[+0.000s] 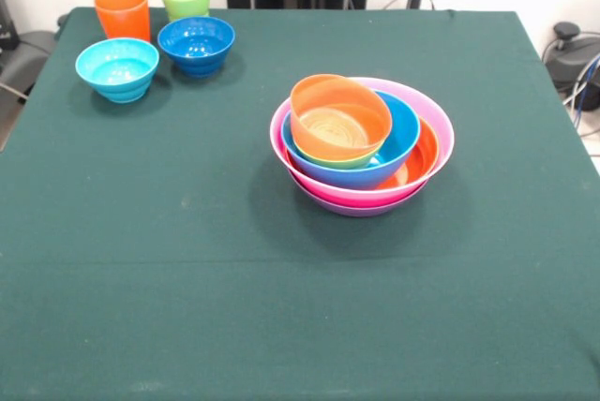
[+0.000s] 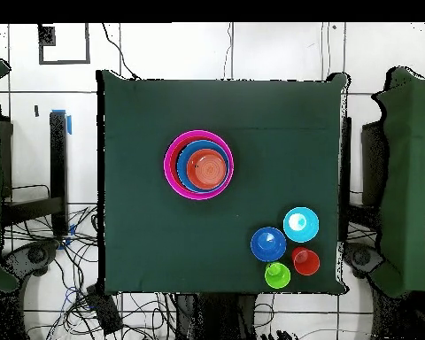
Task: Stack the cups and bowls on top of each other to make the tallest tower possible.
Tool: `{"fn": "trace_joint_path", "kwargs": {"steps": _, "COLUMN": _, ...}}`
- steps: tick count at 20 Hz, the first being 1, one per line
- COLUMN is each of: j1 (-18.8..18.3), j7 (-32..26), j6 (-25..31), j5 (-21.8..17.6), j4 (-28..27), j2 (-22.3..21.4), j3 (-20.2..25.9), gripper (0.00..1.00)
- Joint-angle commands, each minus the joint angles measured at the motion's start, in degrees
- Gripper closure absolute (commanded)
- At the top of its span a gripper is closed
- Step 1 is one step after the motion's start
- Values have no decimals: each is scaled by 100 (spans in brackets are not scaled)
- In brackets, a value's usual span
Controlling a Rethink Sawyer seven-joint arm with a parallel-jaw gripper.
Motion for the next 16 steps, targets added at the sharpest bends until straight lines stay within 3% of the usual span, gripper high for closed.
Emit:
{"fn": "trace_joint_path", "kwargs": {"steps": 1, "j1": 457, "j7": 929, "j6": -522, "j5": -462, "j4": -795, "j2": 66, "j3": -30, "gripper": 0}}
{"fn": "trace_joint_path", "kwargs": {"steps": 7, "j1": 896, "j7": 1325, "j6": -1173, "j5": -1065, "j4": -1114, "j2": 274, "j3": -248, "gripper": 0}}
{"fn": "trace_joint_path", "kwargs": {"steps": 16, "j1": 1046, "j7": 1188, "j6": -1371, "j5": -996, "j4": -1532, "j2": 488, "j3": -466, "gripper": 0}}
